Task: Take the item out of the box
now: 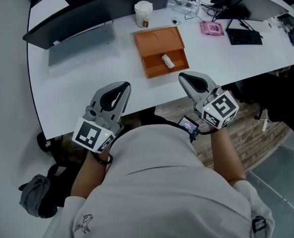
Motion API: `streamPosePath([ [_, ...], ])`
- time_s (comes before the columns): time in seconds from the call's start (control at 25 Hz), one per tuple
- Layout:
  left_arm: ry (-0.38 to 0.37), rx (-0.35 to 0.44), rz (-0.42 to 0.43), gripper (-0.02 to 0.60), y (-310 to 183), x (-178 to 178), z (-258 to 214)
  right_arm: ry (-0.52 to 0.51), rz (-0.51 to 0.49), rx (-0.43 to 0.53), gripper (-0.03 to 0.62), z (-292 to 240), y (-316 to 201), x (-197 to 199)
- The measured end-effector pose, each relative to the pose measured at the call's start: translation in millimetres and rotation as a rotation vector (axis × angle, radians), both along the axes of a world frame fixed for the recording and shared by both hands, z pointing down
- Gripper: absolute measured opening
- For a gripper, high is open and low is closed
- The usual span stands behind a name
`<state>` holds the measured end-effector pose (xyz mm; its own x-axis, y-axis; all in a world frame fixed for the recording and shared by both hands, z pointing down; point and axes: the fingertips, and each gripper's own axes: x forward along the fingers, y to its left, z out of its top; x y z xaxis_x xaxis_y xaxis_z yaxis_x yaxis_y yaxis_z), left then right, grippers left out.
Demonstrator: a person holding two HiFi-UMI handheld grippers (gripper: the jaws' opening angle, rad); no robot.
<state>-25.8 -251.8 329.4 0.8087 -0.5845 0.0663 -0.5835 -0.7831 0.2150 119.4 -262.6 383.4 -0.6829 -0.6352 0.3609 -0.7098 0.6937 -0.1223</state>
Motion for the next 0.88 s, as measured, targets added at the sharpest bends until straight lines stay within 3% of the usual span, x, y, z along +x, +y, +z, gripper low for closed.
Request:
streamPosePath([
  [0.6,-0.074,-0.076,-0.129,-0.002,-64,26,46,0.075,-0.097,-0.281,0.140,102,-88,26],
  [0.88,-0.090,-0.129,-0.124,-0.002,-80,22,84,0.155,-0.084,-0.429,0.189,152,-108,27],
])
